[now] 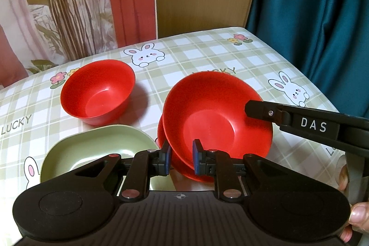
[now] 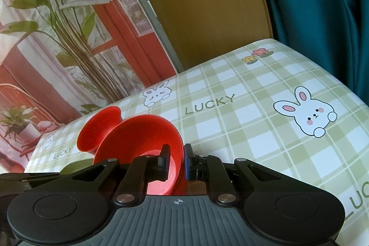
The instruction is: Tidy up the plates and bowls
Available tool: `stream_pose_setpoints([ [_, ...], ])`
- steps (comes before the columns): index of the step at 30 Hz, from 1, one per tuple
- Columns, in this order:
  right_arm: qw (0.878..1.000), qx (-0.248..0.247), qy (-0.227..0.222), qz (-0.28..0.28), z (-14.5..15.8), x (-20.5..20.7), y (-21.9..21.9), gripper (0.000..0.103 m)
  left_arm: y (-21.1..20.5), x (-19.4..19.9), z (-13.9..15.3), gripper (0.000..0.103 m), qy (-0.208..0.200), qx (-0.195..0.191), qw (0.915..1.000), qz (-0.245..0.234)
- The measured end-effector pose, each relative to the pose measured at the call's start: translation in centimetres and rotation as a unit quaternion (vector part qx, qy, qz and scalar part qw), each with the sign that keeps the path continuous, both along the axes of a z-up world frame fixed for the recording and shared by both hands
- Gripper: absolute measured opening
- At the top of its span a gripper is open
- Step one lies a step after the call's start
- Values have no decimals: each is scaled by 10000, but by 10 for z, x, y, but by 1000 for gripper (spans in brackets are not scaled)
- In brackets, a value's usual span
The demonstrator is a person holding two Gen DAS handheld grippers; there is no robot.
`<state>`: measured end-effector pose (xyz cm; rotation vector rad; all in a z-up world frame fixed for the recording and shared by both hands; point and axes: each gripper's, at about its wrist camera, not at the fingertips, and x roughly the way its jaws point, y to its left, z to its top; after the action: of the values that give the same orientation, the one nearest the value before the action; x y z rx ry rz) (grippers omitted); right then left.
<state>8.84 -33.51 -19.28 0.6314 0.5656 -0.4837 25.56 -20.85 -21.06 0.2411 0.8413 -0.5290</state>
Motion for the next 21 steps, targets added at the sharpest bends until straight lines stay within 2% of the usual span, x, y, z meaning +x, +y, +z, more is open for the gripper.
stream_pose_setpoints([
  [5, 10000, -7, 24, -13, -1, 1, 0, 14, 1, 1, 1, 20, -54, 4, 10000, 68],
  [9, 10000, -35, 24, -17, 1, 1, 1, 15, 4, 1, 3, 32, -90, -57, 9998, 148],
  [21, 9996, -266, -36, 14, 19, 6, 3, 15, 19, 0, 23, 32, -342, -304, 9986, 281],
])
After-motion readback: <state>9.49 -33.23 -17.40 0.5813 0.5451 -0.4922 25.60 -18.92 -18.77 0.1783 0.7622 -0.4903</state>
